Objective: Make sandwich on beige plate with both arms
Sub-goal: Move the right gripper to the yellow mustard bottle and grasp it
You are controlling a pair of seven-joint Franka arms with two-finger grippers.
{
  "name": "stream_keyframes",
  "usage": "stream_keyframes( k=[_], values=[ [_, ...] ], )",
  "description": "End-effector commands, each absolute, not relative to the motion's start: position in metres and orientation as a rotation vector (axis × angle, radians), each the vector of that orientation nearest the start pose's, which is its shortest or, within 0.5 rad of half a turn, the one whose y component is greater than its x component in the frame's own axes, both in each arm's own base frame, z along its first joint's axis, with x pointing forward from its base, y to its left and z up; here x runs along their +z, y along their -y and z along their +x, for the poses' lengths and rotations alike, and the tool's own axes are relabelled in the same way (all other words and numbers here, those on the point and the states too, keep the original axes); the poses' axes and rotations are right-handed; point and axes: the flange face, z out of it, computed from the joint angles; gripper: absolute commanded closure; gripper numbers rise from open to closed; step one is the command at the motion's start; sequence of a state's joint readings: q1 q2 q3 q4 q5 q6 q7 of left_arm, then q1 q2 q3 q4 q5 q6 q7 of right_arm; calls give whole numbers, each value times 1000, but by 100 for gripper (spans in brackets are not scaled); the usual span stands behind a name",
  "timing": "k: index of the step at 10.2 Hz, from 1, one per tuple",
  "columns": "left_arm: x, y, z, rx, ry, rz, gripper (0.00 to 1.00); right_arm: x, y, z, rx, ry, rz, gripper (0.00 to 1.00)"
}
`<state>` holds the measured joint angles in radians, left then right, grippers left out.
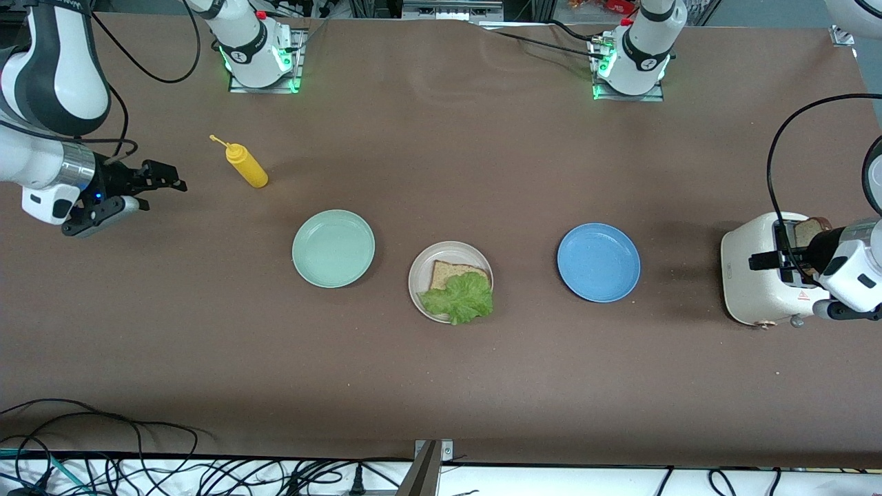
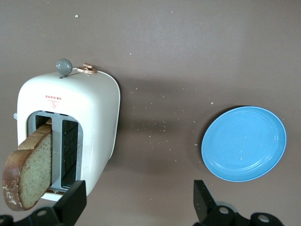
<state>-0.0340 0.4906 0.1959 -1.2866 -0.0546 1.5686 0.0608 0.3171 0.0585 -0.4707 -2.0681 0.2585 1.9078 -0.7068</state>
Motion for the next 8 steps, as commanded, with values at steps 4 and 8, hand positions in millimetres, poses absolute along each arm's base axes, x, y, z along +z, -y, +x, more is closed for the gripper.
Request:
stream_keyframes(
  k=[4,8],
  values=[
    [460,-75,669,328,126,-3075,0,333,96,489,-159,971,-2471,0],
    [460,-75,669,328,126,-3075,0,286,113,474,-351,1193,-2236,0]
  ],
)
